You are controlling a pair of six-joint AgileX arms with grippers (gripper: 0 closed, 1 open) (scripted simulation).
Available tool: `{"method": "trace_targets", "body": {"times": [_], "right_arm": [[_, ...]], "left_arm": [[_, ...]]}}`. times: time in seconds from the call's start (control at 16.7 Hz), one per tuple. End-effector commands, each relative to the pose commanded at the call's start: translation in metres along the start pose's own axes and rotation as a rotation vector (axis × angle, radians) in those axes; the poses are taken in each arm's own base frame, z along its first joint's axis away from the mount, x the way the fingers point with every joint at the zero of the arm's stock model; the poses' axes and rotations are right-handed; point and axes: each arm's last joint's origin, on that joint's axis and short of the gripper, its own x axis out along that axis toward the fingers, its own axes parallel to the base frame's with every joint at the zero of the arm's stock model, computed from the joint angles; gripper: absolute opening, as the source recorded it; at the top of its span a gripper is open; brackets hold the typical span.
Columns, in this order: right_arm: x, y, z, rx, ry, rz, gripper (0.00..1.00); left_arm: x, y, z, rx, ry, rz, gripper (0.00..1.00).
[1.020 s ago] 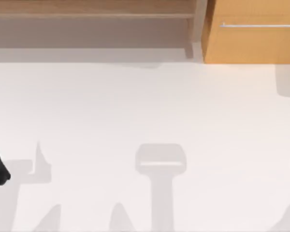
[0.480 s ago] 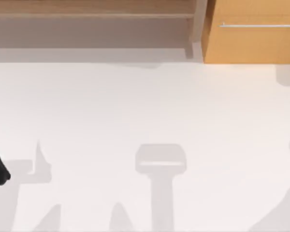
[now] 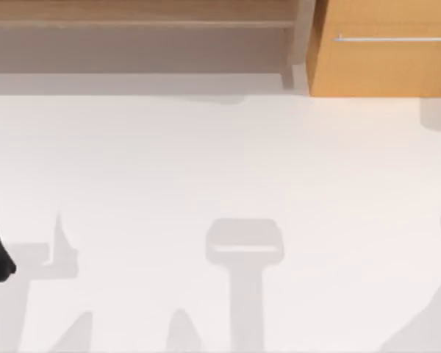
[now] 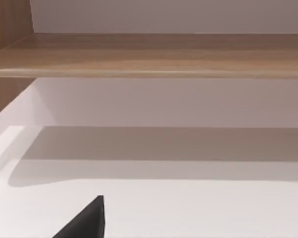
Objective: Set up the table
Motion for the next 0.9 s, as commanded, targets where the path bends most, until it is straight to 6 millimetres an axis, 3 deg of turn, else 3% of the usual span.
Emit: {"method": "trace_targets", "body": {"times": [0.48, 0.9], "right_arm": [[0.0000, 0.0000, 0.0000, 0.000, 0.000, 0.000, 0.98], [0.0000, 0.0000, 0.0000, 0.000, 0.000, 0.000, 1.00]], "left_arm": [[0.0000, 0.0000, 0.0000, 0.000, 0.000, 0.000, 1.00], [0.0000, 0.0000, 0.0000, 0.000, 0.000, 0.000, 1.00]]}}
